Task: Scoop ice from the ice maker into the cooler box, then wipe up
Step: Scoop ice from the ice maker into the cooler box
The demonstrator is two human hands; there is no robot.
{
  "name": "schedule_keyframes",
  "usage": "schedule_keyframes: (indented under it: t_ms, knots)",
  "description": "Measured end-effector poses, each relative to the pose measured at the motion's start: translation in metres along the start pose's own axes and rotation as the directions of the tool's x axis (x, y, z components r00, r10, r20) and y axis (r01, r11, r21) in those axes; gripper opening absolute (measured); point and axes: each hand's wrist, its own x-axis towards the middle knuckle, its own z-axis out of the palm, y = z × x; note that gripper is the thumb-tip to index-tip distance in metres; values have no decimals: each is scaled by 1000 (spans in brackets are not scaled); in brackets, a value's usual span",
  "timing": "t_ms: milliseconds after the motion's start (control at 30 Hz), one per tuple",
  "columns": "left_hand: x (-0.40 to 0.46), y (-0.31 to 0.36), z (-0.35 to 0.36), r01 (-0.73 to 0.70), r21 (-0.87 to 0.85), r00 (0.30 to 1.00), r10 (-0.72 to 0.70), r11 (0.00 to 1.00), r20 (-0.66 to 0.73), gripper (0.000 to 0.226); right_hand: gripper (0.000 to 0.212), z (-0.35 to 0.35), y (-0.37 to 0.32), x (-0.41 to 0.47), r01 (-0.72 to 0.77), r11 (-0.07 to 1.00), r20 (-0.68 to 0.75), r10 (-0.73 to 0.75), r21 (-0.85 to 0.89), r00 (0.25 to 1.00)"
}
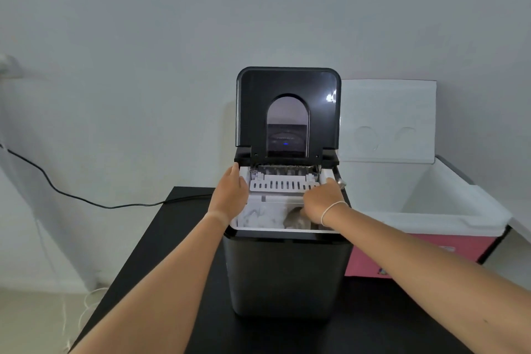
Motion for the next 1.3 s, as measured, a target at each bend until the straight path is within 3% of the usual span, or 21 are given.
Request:
schedule_keyframes:
  t_ms: [100,267,500,633,767,867,1000,1100,1300]
  knots:
    - [-2,0,0,27,6,999,-27,1000,20,46,36,-4,4,-1,-18,998,-23,19,60,1000]
    - [-3,1,-1,38,-12,999,-38,999,18,47,39,-12,2,4,-30,951,28,23,308,999]
    - [-6,3,-2,53,-46,999,-52,998,16,46,38,-7,-21,10,-30,949,92,1,313,996]
    - [-7,2,-1,143,-166,987,-129,976,92,36,38,-7,-19,12,-17,947,112,-20,321,993]
    - [-5,5,-1,68,-146,998,-69,987,-2,35,40,-8,-16,15,-13,951,136,-30,310,990]
    - [-9,9,-1,106,-214,991,-86,971,101,38,39,-10,-15,16,-21,954,135,-21,301,991]
    - [-2,-1,1,133,-276,990,-116,952,77,37,34,-14,-15,14,-37,954,142,-6,299,990]
    - [-6,4,-1,174,-266,978,-135,948,159,35,33,-22,-8,11,-59,939,178,-2,340,984]
    - [-10,4,-4,121,-246,992,-107,962,71,48,34,-26,4,2,-139,884,229,38,446,973]
